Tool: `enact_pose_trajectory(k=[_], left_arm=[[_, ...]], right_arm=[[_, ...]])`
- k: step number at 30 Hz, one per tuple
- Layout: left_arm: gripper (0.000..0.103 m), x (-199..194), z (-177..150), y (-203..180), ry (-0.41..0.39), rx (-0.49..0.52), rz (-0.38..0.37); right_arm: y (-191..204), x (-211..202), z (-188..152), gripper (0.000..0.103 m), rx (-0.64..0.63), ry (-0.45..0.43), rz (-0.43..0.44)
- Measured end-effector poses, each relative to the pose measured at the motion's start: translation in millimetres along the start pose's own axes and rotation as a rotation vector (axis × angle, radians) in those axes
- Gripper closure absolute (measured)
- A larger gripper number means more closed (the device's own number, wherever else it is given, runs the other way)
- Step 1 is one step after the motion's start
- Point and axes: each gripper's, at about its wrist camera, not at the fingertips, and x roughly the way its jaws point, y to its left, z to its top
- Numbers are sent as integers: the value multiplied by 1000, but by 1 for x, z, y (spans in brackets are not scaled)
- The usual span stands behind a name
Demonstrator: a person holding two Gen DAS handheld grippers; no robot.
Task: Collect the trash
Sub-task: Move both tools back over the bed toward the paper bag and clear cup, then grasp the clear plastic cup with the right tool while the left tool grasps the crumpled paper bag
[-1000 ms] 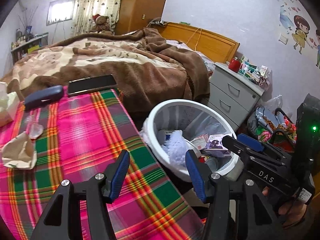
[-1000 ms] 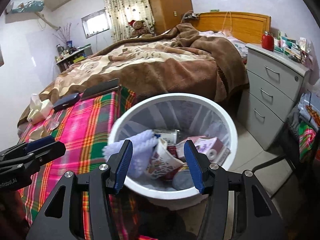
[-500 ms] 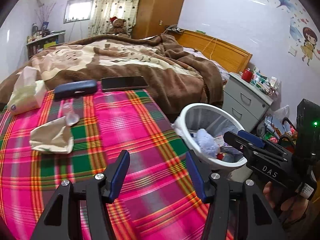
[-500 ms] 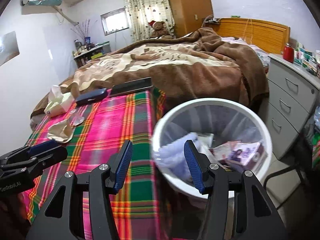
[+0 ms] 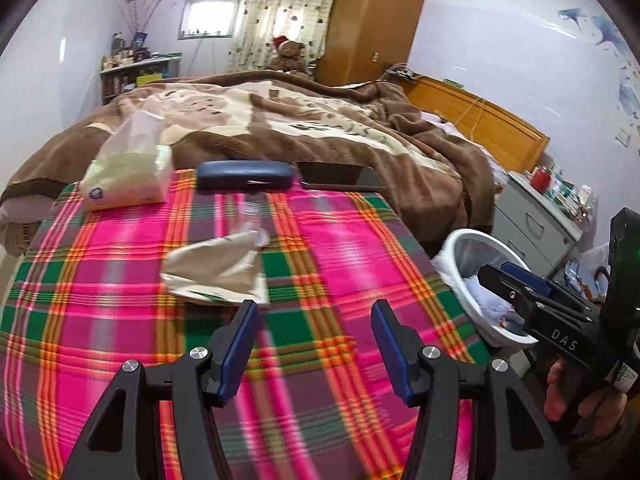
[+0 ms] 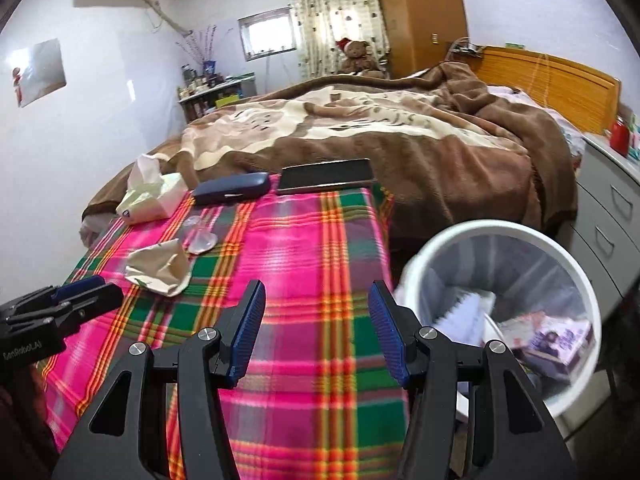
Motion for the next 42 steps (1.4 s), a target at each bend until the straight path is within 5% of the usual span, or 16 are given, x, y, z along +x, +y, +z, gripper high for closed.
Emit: enact_pose_trajectory(k=[12,23,33,42], left_arm=[[41,22,24,74,29,11,106],[40,69,41,90,82,101,29],[40,106,20,89,226,154,-71],[70,89,10,99,211,88,-75]], right_arm=[[28,41,28,48,-58,31,81],[49,79,45,48,-99,73,125],[58,105,45,48,-87,131,155],[75,117,43,48,-108,156,207]])
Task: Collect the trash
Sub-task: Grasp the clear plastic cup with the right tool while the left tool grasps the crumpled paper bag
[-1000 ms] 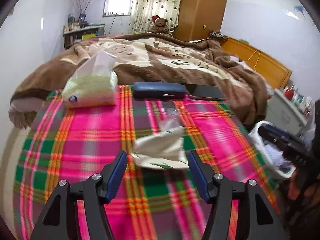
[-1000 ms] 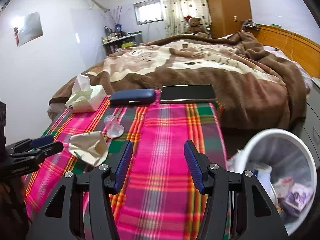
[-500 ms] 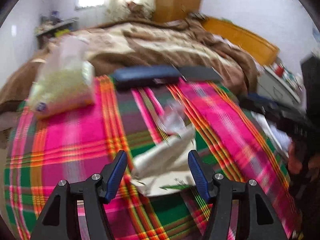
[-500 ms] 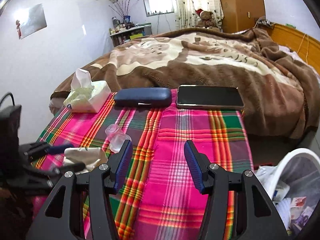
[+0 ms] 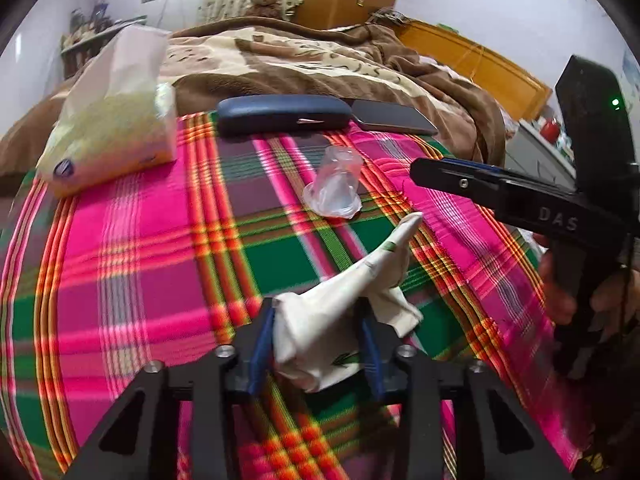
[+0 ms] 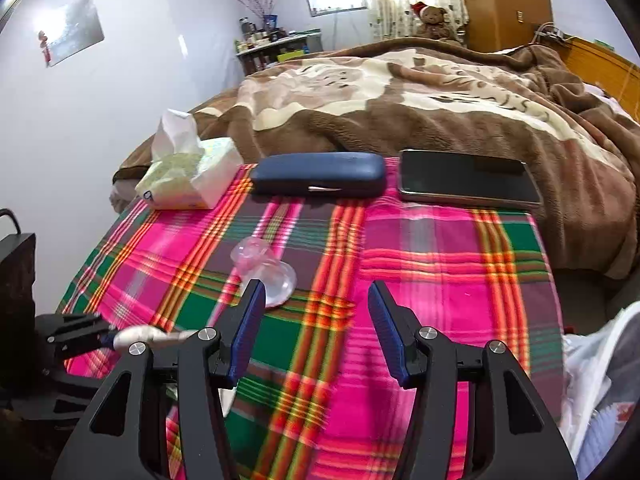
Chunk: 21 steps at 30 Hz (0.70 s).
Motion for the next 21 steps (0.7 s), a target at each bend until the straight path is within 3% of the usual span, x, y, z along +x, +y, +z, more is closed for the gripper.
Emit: enact_pose_trajectory(k=[1,10,13,18,21], left_arm=[[74,-4,-4,2,-7,-13,5],[74,-32,-27,45,-84,-260,158],[73,-37,-33,58,-106,-339,177],[73,-35,-31,58,-118,-323,205],[58,-30,-28,54,-103,-298,192]], right_arm=[[2,2,1,48,-7,1,6],[19,22,4,48,-29,20,46],[24,30,5,48,-30,27,36],[34,38,7,48,-58,44,28],[32,44,11,48,-30,49,34]])
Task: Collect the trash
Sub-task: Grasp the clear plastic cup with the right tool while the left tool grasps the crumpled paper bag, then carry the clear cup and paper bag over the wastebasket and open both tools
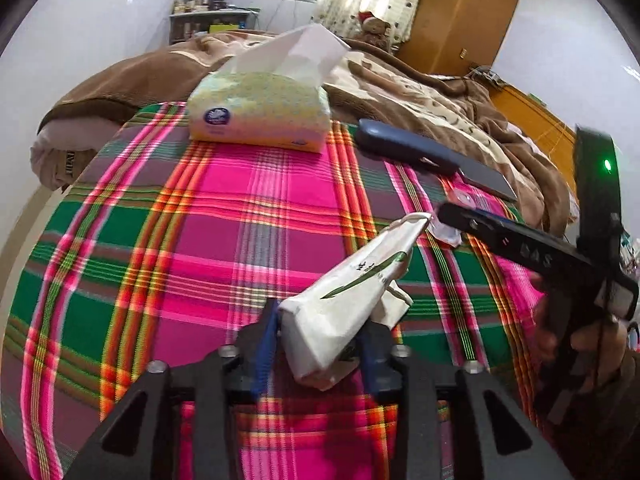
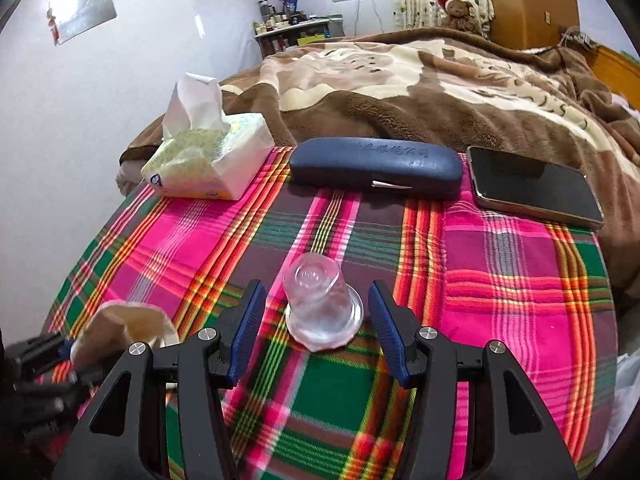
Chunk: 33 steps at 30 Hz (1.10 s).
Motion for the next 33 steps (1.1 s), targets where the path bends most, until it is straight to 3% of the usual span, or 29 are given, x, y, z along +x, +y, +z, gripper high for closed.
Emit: enact_pose_trajectory(k=[4,8,13,17,33], left_arm=[[51,2,1,-6,14,34,-23],[50,4,2,-11,20,67,-26],[52,6,2,-12,20,58,-55],[67,4,-2,-16,30,76,-57],[70,-14,-17,-48,4,54,-84]], right_arm=[[-1,3,0,48,18,-3,-3],[-2,0,-2,70,26,-12,-9],[-6,-5,-5,70,45,-9,3],[-8,-12,-10,70,55,-9,-3],[-25,-71,-38,70,118,-103,-9]])
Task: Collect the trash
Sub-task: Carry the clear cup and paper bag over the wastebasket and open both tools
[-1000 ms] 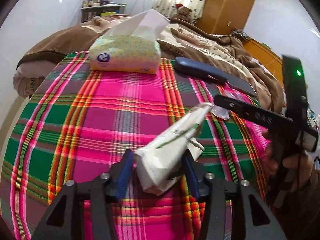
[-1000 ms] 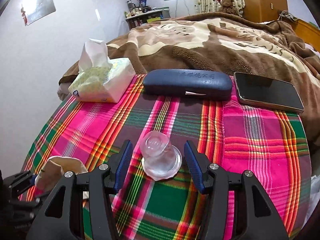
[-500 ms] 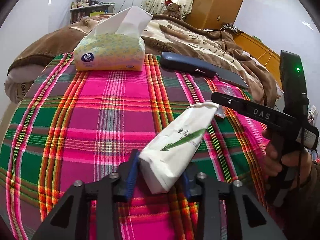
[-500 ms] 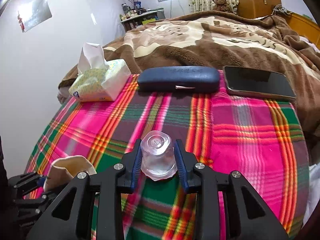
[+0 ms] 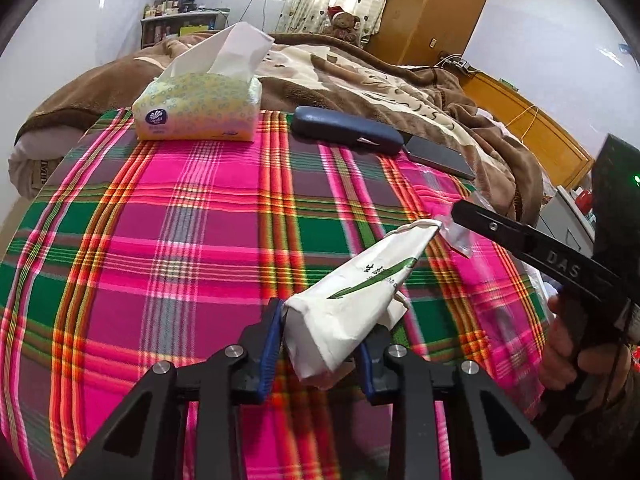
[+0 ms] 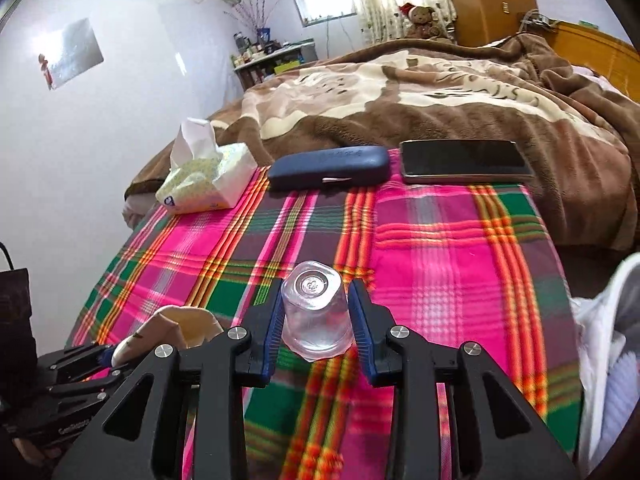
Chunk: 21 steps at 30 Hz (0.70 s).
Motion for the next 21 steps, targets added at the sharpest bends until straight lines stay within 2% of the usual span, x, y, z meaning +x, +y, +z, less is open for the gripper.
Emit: enact_pose_trajectory(k=[4,21], left_arm=[[70,-9,-3,-17,-22,19,7],[70,-31,-10,-121,-62,121,-98]], right_arm=[[-10,-18,-4,70,29,-23,-7],[-73,-93,-21,70,121,-130,-90]])
